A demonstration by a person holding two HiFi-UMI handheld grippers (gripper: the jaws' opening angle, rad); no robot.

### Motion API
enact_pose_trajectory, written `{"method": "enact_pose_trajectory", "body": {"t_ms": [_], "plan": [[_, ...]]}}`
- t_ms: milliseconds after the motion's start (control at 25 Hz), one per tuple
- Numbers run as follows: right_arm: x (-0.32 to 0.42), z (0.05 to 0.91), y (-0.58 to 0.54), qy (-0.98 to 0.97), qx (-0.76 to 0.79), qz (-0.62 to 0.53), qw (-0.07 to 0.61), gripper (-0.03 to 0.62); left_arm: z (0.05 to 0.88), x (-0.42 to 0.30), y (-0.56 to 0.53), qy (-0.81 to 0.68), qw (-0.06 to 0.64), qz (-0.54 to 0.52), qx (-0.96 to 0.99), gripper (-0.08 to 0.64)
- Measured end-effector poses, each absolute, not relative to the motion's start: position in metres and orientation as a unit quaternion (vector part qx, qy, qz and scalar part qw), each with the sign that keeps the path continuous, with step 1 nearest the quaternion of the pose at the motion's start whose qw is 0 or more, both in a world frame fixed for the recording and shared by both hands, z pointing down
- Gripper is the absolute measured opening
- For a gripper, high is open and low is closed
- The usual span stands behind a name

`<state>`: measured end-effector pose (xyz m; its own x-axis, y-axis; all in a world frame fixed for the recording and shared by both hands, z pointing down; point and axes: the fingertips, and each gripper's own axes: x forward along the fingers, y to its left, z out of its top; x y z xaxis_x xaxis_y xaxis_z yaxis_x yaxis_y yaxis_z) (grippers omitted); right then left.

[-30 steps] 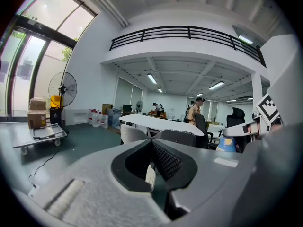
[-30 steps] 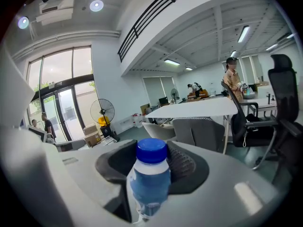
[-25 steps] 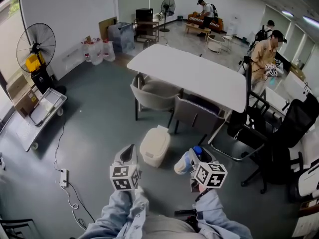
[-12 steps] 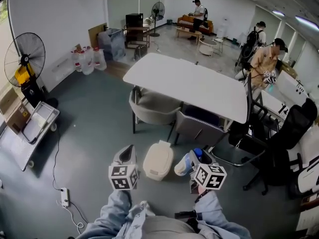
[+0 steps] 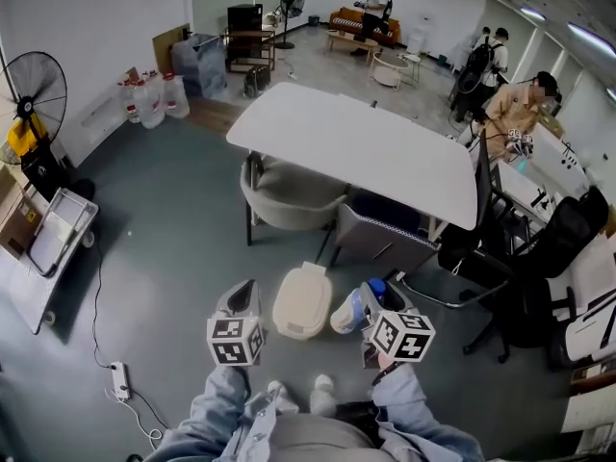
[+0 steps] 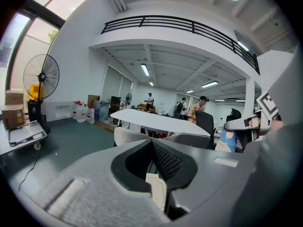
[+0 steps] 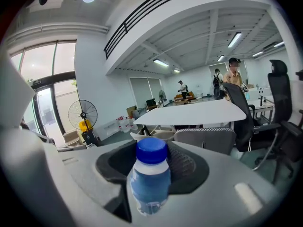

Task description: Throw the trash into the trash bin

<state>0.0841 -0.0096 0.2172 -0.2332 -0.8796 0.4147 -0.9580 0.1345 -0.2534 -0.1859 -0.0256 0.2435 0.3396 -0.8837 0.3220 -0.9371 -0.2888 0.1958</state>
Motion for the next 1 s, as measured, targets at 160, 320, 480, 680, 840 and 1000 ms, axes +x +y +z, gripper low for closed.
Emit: {"method": "enact_pose_trajectory", "body": {"t_ms": [160,320,480,680,840,1000], "plan": [[0.085,0.220,-0.024,-0.755,0.606,0.233,0.092,0.198,0.246,-0.182,-0.033,-0.568,0.177,0.080,0.799,0.009],[0.086,0.228,-0.038,-0.766,0.589,0.231,0.113,0.198,0.256,-0.182,-0.037,-0.576,0.191,0.088,0.790,0.009],[0.092,0.249,-0.048,-0.789,0.555,0.211,0.158,0.198,0.284,-0.173,-0.031,-0.575,0.207,0.110,0.784,0.009],[0.109,0.290,-0.061,-0.801,0.526,0.215,0.188,0.198,0.330,-0.154,-0.021,-0.571,0.233,0.149,0.773,0.009],[0.119,0.335,-0.066,-0.807,0.508,0.226,0.201,0.198,0.386,-0.143,-0.013,-0.573,0.267,0.172,0.756,0.009],[0.128,0.389,-0.071,-0.809,0.497,0.232,0.211,0.198,0.450,-0.128,-0.014,-0.568,0.290,0.185,0.748,0.009]]}}
